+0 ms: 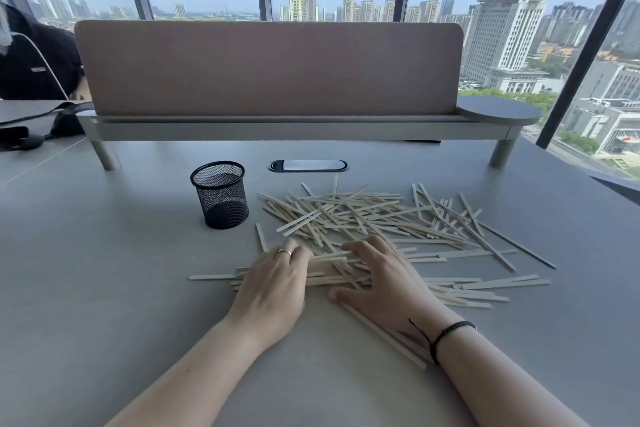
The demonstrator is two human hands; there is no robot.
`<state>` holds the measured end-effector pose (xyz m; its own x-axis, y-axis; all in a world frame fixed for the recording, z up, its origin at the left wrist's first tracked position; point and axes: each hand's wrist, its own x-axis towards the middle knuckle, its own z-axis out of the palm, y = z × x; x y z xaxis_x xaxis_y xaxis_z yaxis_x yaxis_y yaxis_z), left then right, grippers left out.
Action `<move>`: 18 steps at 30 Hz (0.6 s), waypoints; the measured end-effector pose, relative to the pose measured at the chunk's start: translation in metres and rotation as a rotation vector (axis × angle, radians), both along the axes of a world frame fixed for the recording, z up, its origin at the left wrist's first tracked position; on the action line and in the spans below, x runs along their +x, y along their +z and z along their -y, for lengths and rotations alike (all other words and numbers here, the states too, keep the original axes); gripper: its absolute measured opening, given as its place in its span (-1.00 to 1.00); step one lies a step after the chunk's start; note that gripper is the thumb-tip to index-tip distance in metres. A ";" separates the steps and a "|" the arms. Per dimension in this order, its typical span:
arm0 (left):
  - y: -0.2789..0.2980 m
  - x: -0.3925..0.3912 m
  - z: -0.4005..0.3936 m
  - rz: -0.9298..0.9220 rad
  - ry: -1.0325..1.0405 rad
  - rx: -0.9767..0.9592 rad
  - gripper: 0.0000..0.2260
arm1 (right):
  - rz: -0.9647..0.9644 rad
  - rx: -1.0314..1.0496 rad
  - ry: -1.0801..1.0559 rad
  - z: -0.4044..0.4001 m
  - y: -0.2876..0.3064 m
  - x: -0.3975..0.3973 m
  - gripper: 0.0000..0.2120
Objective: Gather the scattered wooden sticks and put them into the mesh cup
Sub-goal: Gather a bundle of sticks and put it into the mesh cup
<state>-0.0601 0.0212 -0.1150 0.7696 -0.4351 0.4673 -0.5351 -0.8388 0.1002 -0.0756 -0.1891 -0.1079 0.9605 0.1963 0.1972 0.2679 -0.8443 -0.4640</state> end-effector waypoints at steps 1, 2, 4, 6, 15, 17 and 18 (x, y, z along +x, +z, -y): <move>0.001 0.000 -0.001 0.014 0.000 -0.016 -0.75 | 0.005 0.001 -0.003 0.000 0.001 0.000 -0.22; 0.003 0.000 -0.002 0.024 -0.004 -0.030 -0.78 | 0.014 0.008 -0.003 0.000 0.002 -0.001 -0.21; 0.004 0.001 -0.003 0.045 -0.023 -0.074 -0.88 | 0.035 0.029 0.000 0.000 0.005 -0.002 -0.16; 0.006 0.004 -0.005 0.070 -0.025 -0.144 -0.89 | 0.036 0.050 0.008 0.000 0.007 -0.005 -0.08; 0.018 0.005 -0.025 0.152 -0.005 -0.326 -0.45 | 0.010 -0.049 0.011 0.000 0.004 -0.002 -0.26; 0.019 0.005 -0.027 0.121 -0.031 -0.426 -0.46 | 0.004 -0.079 0.012 0.000 0.004 -0.001 -0.36; 0.022 0.004 -0.028 0.107 -0.057 -0.506 -0.48 | -0.002 -0.080 0.011 -0.001 0.005 -0.002 -0.37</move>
<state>-0.0559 0.0489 -0.0931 0.6875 -0.1738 0.7050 -0.6080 -0.6687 0.4280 -0.0775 -0.1883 -0.1033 0.9585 0.2222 0.1787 0.2768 -0.8756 -0.3957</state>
